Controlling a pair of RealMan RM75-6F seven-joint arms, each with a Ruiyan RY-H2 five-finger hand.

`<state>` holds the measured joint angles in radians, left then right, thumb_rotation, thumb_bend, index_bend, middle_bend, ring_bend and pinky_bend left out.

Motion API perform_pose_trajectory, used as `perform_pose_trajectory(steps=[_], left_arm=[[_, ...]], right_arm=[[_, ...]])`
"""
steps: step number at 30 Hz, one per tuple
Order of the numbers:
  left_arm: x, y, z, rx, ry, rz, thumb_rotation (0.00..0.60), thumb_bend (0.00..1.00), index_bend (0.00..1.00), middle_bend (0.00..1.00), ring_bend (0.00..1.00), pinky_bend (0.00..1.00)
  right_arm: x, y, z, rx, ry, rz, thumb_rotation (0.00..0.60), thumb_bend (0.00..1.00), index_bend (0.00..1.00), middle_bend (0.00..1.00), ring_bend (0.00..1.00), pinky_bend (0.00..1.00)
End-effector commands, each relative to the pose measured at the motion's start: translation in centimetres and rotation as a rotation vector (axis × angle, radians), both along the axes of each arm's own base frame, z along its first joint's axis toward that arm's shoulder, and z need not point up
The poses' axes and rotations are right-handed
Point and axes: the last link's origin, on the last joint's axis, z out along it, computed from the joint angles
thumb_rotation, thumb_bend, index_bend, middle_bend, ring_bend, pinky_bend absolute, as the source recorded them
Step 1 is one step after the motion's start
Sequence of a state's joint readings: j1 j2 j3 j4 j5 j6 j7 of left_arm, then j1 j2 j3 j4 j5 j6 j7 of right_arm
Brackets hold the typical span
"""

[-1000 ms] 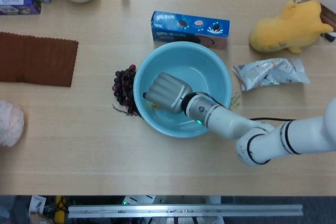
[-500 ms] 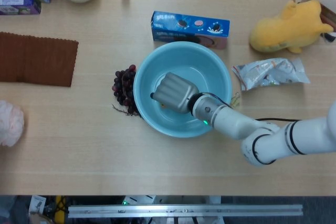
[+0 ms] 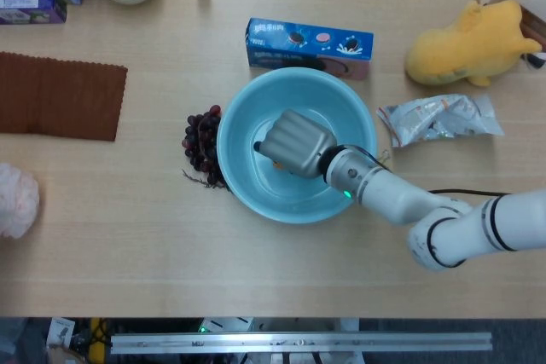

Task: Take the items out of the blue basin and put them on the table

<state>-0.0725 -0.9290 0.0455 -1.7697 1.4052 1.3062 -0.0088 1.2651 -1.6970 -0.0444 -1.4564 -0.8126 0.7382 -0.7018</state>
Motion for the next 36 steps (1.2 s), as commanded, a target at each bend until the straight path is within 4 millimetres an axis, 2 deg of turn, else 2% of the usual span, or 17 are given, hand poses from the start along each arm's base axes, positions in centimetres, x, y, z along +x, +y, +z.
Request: perform_pose_trajectory(steps=[1,7,10,17,26,29,36], left_arm=[[-0.1,0.0,0.1,0.004,-0.003,0.002,0.6,0.27,0.19,0.25,0.23,0.33],[-0.2,0.2,0.4,0.016,-0.011,0.005,0.6,0.27,0.19,0.25,0.23,0.33],[-0.2,0.2,0.7,0.026,-0.017,0.003,0.6,0.27,0.19,0.25,0.23,0.33],[-0.2,0.3,0.9,0.035,-0.03,0.005,0.6,0.27,0.19,0.25,0.23,0.33],[-0.2,0.3,1.1,0.037,-0.037,0.007,0.6,0.27,0.19,0.25,0.23,0.33],[-0.2,0.3,1.0,0.034,-0.038,0.008,0.6,0.27,0.19,0.25,0.23,0.33],[-0.3,0.3,1.1,0.038,-0.041,0.013,0.6,0.27,0.19,0.25,0.23,0.33]], right_arm=[[0.2,-0.1,0.7,-0.015,-0.027,0.0,0.497,0.88,0.34,0.81,0.67,0.73],[0.3,-0.5,1.5,-0.066,-0.069,0.002,0.514,0.41,0.33,0.5,0.51,0.73],[0.0,-0.5,1.6,-0.079,-0.087,-0.008,0.543,0.28,0.36,0.45,0.48,0.72],[-0.6,-0.6,1.5,-0.095,-0.098,-0.018,0.6,0.15,0.43,0.44,0.39,0.59],[-1.2,0.0,0.5,-0.086,-0.054,0.006,0.6,0.11,0.44,0.42,0.37,0.58],[-1.0,0.1,0.1,-0.087,-0.041,0.022,0.6,0.07,0.44,0.41,0.35,0.56],[-0.8,0.1,-0.7,-0.107,-0.002,0.048,0.6,0.07,0.44,0.41,0.35,0.56]])
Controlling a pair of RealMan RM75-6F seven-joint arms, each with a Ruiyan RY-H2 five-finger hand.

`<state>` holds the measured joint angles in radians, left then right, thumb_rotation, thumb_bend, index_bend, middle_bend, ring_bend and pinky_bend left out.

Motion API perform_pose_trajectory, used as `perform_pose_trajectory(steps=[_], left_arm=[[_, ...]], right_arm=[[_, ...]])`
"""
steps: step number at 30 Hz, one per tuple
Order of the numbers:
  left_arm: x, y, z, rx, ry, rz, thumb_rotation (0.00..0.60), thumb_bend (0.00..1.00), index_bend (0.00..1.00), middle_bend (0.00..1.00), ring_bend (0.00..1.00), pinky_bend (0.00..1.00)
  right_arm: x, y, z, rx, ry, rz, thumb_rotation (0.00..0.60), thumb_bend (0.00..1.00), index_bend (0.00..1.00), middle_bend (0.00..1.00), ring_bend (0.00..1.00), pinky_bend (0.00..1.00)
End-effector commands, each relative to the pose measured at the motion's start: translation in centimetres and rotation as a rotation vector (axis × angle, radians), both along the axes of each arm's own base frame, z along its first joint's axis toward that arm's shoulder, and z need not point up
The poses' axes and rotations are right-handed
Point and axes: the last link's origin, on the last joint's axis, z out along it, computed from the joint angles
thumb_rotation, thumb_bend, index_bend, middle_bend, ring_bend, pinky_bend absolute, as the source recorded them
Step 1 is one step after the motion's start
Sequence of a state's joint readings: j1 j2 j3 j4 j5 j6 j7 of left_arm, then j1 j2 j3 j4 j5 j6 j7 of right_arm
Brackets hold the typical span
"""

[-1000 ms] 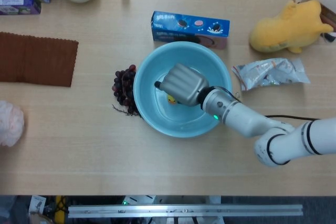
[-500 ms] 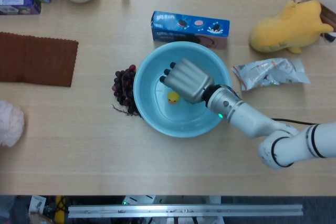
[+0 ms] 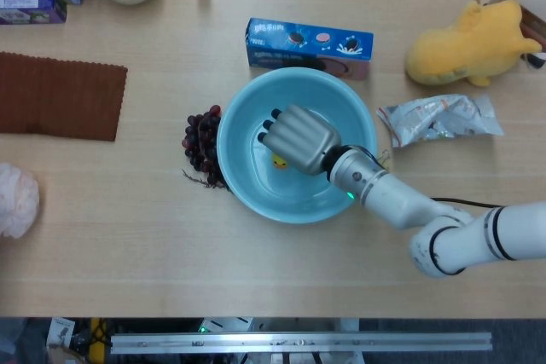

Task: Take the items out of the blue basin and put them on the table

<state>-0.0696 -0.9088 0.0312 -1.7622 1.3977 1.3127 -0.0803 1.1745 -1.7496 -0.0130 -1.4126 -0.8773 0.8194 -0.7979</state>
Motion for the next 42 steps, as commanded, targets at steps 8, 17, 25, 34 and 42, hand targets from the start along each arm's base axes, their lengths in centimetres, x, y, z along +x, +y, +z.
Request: perform_pose_trajectory(steps=[8,17,25,34,42], left_arm=[[-0.2,-0.2,0.0,-0.001,-0.001,0.007,0.6,0.27,0.19,0.25,0.23,0.33],[-0.3,-0.1,0.0,-0.001,-0.003,0.006,0.6,0.27,0.19,0.25,0.23,0.33],[-0.4,-0.1,0.0,0.001,-0.002,0.01,0.6,0.27,0.19,0.25,0.23,0.33],[-0.6,-0.1,0.0,0.002,-0.002,0.015,0.6,0.27,0.19,0.25,0.23,0.33],[-0.6,-0.2,0.0,0.003,-0.002,0.015,0.6,0.27,0.19,0.25,0.23,0.33]], right_arm=[[0.0,0.1,-1.6,-0.018,0.04,0.007,0.6,0.07,0.44,0.41,0.35,0.56],[0.3,-0.1,-2.4,-0.028,0.054,0.001,0.6,0.13,0.47,0.41,0.35,0.56],[0.6,0.1,-3.0,-0.023,0.059,0.003,0.6,0.15,0.47,0.41,0.35,0.56],[0.6,0.1,-3.4,-0.027,0.079,0.01,0.6,0.16,0.47,0.41,0.35,0.56],[0.8,0.3,-3.7,-0.026,0.08,0.015,0.6,0.16,0.47,0.41,0.35,0.56]])
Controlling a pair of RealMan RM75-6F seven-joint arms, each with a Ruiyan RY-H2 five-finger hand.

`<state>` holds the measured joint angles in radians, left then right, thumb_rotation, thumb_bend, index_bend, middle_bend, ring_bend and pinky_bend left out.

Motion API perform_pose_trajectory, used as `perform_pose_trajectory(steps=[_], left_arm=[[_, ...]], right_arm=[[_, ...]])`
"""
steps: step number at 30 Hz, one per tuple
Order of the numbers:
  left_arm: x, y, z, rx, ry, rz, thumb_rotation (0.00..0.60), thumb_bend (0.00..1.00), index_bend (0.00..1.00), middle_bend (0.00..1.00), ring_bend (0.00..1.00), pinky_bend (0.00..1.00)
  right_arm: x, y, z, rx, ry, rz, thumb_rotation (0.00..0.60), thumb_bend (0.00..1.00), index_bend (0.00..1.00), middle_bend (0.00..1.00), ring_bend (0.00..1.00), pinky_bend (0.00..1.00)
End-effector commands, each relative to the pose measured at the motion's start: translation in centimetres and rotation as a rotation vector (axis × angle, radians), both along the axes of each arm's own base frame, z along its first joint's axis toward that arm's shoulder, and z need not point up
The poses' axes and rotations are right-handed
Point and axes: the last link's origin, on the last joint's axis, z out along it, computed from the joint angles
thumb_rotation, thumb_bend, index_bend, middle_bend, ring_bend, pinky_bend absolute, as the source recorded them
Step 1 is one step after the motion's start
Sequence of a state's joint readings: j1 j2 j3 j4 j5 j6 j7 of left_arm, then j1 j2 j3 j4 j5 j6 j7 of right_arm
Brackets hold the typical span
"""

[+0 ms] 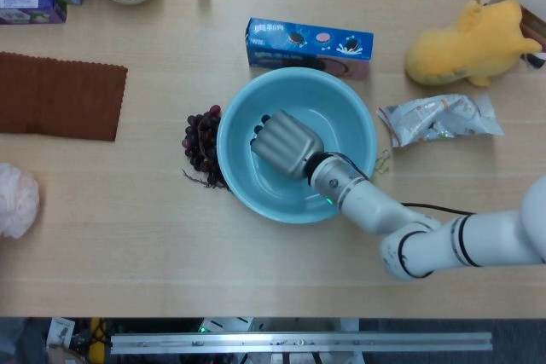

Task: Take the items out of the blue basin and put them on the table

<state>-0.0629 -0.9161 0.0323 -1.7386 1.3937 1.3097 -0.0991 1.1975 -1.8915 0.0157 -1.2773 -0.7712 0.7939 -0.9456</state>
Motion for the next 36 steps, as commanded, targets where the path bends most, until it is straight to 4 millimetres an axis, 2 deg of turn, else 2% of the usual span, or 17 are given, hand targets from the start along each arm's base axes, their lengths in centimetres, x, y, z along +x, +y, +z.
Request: perform_pose_trajectory(steps=[1,23,36], left_arm=[[0.0,0.0,0.0,0.0,0.0,0.001,0.6,0.27,0.19,0.25,0.23,0.33],[-0.4,-0.1,0.0,0.0,0.0,0.01,0.6,0.27,0.19,0.25,0.23,0.33],[-0.5,-0.1,0.0,0.0,-0.002,0.013,0.6,0.27,0.19,0.25,0.23,0.33]], right_arm=[[0.1,0.0,-0.1,-0.001,0.0,0.003,0.6,0.16,0.47,0.41,0.35,0.56],[0.3,0.4,-0.9,-0.005,0.014,0.018,0.6,0.22,0.49,0.43,0.36,0.56],[0.2,0.4,-1.2,-0.01,0.017,0.022,0.6,0.28,0.55,0.46,0.39,0.56]])
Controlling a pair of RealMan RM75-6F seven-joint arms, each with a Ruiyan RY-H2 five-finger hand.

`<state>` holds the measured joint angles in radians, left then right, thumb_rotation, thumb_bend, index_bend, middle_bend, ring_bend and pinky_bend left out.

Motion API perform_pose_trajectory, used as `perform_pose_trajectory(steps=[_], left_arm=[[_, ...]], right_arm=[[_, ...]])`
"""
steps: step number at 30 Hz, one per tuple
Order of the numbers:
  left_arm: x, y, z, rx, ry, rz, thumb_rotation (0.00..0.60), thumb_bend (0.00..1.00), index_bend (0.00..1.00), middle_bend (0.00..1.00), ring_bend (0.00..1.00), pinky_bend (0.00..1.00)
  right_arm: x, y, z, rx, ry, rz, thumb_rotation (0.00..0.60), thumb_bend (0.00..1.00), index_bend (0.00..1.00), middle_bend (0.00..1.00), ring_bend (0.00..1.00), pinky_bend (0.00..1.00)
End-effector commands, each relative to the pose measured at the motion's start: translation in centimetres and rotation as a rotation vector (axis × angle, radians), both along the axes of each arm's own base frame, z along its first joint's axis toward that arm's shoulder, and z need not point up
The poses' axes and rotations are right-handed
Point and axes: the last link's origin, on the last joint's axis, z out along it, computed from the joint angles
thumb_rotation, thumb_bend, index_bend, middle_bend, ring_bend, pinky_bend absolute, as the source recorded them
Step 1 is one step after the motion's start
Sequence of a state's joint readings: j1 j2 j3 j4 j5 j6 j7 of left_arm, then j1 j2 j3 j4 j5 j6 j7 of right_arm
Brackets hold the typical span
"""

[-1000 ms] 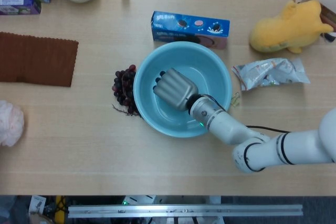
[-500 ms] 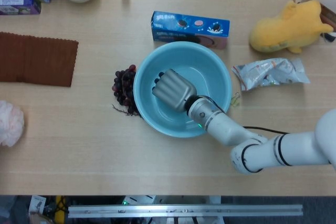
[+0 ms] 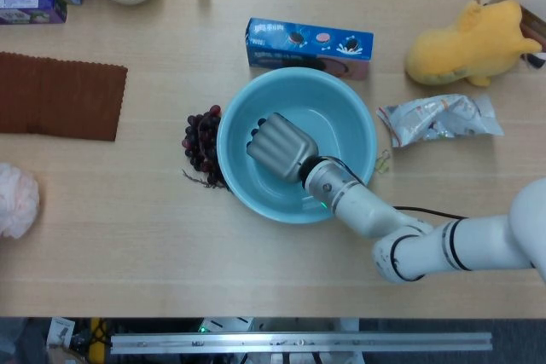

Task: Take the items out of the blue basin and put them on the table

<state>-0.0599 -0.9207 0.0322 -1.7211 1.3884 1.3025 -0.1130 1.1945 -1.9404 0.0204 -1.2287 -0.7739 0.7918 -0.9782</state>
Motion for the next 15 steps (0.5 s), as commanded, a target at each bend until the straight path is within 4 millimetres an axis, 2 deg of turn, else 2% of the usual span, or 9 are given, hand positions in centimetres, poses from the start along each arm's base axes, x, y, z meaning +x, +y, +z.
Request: perform_pose_trajectory(steps=[1,15], left_arm=[[0.01,0.01,-0.01,0.001,-0.001,0.0,0.6,0.27,0.19,0.25,0.23,0.33],[0.03,0.02,0.02,0.002,0.0,-0.001,0.6,0.27,0.19,0.25,0.23,0.33]], right_arm=[[-0.02,0.02,0.02,-0.001,-0.002,0.001,0.6,0.28,0.56,0.46,0.39,0.56],[0.09,-0.15,0.47,-0.007,-0.028,-0.007,0.6,0.31,0.59,0.48,0.42,0.56]])
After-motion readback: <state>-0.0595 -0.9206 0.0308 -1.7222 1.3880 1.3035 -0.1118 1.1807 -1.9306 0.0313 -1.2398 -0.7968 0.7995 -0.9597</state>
